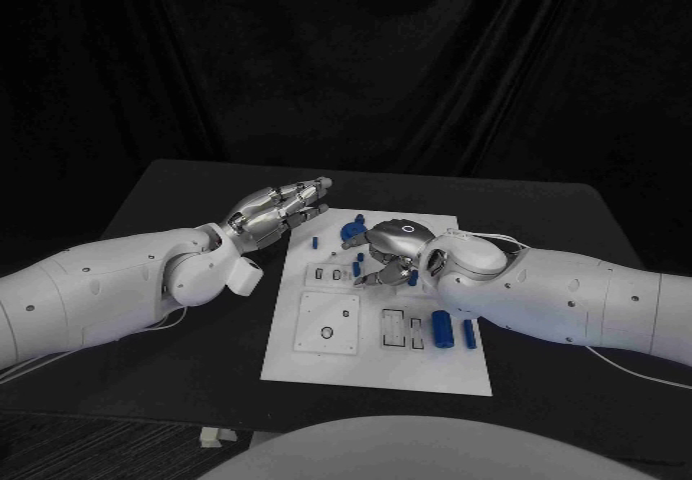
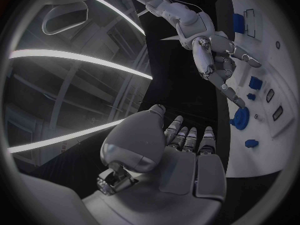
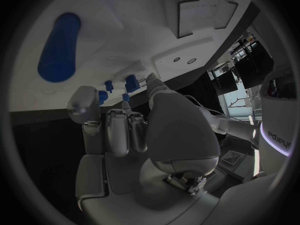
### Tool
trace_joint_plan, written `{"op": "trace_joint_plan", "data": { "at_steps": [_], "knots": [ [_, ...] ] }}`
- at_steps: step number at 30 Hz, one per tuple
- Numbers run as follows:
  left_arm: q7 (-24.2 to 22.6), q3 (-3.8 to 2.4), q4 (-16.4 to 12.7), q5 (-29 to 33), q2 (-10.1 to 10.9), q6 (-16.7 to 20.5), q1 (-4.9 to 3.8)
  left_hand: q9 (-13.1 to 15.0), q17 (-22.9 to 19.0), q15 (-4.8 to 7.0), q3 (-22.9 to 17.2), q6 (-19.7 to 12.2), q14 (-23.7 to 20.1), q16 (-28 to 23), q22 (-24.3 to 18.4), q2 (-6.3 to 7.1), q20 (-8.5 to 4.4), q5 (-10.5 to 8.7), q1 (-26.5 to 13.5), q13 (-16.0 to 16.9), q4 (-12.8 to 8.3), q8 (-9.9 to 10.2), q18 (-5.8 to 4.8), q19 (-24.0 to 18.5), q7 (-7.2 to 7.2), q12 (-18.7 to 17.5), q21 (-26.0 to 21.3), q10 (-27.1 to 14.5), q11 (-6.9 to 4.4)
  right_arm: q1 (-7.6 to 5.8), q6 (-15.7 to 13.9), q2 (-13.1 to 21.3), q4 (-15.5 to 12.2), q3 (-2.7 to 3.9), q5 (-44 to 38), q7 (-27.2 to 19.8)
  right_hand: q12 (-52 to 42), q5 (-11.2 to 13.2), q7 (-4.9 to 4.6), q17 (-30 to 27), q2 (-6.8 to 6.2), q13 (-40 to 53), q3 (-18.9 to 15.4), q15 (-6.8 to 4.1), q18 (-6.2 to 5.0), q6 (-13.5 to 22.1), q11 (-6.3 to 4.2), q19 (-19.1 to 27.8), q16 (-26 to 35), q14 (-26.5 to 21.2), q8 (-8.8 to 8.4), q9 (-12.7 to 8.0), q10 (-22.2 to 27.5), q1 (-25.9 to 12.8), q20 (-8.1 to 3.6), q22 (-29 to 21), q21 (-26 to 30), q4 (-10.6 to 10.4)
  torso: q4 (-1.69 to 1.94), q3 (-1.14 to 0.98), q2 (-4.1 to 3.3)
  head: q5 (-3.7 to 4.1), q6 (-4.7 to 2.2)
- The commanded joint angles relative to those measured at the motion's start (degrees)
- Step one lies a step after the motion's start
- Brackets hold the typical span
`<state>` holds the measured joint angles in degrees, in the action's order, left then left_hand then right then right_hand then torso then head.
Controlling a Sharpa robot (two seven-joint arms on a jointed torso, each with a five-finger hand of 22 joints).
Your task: Assemble the parts on the task board
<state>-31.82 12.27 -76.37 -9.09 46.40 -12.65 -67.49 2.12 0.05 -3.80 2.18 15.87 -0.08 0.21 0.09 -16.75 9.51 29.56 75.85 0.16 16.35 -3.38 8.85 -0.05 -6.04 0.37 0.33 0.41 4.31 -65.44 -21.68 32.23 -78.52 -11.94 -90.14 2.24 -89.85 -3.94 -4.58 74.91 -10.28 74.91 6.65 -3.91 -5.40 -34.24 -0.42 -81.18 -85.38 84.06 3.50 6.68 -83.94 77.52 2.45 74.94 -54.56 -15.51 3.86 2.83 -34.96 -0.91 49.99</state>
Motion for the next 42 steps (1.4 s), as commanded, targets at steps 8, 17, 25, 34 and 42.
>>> {"op": "trace_joint_plan", "data": {
  "at_steps": [8, 17, 25, 34, 42],
  "knots": [
    [-1.89, -0.06, -0.48, 0.11, 0.09, 0.49, 0.06, 0.05, -0.05, -0.37, -0.39, -0.27, 0.08, -0.21, -0.09, 0.10, 0.33, 0.21, -0.20, 0.00, 0.11, -0.13, 0.82, 0.05, -0.20, -0.22, -0.33, -0.01, 0.37, -3.77, -12.03, 3.58, -5.18, 0.07, -0.37, -3.56, -0.15, 0.46, -0.23, 9.63, 0.06, 15.09, -0.33, -0.34, -0.59, -1.91, -0.21, -0.12, 0.14, 4.68, 0.52, 0.06, -6.06, 0.26, -0.38, 7.06, 0.09, -1.26, 0.08, 0.01, 0.02, -0.03, -0.10],
    [-3.52, -0.08, -1.86, 1.61, 1.27, 5.25, 0.01, 0.15, -0.05, -1.30, -0.92, 0.33, 0.08, -0.21, 0.05, 1.50, 1.63, -0.08, 1.09, 0.08, -2.28, -0.41, 1.22, 0.24, -1.05, -0.14, -0.16, 0.19, 1.19, -9.00, -7.87, 12.05, -13.23, 0.06, -0.37, -2.27, -0.15, 0.64, -0.68, 8.64, 1.00, 15.09, -0.06, -0.08, -0.73, -4.49, 0.14, 0.15, 1.03, 4.43, 1.16, 0.22, -6.06, -0.13, -0.20, 6.83, 1.23, -1.11, -0.06, -0.01, 0.07, 0.00, -1.55],
    [-2.38, -0.11, -4.49, -0.43, 3.93, 9.92, -1.72, 0.25, 1.14, -3.13, -1.33, 1.43, 2.30, 2.97, 0.90, 3.65, 3.18, -0.74, 1.69, 0.46, -3.93, -0.74, 1.04, 2.00, -2.04, 0.23, 1.10, 1.56, 2.34, -10.65, -5.47, 18.28, -16.70, 0.05, -0.36, -0.63, -0.15, 0.70, -0.89, 7.97, 1.66, 15.09, 0.33, 0.10, -0.85, -7.24, 0.32, 0.42, 1.68, 4.24, 1.78, 0.42, -6.06, 0.55, -0.02, 6.63, 2.15, -0.99, -0.11, -0.19, 0.24, 0.50, -2.51],
    [5.32, -0.13, -6.32, -10.51, 5.06, 11.36, -4.86, -0.18, 2.00, -6.18, -1.84, -2.47, 5.63, 8.31, 1.58, 4.88, 5.71, -2.26, 3.13, 0.80, -5.30, 0.50, 0.53, 4.11, -1.69, 0.56, 2.45, 3.37, 5.60, -10.18, -5.06, 22.48, -18.67, 0.03, -3.16, -0.68, -0.15, -0.50, -1.05, 7.80, 3.28, 15.09, 1.08, 0.29, -0.85, -10.33, 0.52, 0.33, 1.86, 4.25, 2.98, 0.53, -6.06, 2.13, 0.18, 6.65, 2.36, -0.21, -1.11, -0.52, 1.52, 0.10, -1.71],
    [13.75, -0.14, -7.28, -18.65, 5.02, 9.38, -6.53, -0.09, 4.07, -9.59, -1.58, -2.25, 17.90, 24.80, 3.55, 5.53, 7.10, -4.30, 3.51, 3.57, -4.13, 0.42, -1.43, 11.13, -0.88, 2.63, 6.95, 14.81, 9.42, -8.49, -2.59, 23.66, -18.18, 0.03, -3.99, 0.41, 1.49, -0.51, -0.89, 5.77, 4.04, 13.22, 1.07, 0.17, -1.31, -10.41, 0.36, 1.10, 3.81, 3.68, 2.83, 0.25, -4.35, 2.14, 0.16, 5.97, 5.30, -0.18, -2.58, -1.02, 2.11, -1.57, -1.52]
  ]
}}
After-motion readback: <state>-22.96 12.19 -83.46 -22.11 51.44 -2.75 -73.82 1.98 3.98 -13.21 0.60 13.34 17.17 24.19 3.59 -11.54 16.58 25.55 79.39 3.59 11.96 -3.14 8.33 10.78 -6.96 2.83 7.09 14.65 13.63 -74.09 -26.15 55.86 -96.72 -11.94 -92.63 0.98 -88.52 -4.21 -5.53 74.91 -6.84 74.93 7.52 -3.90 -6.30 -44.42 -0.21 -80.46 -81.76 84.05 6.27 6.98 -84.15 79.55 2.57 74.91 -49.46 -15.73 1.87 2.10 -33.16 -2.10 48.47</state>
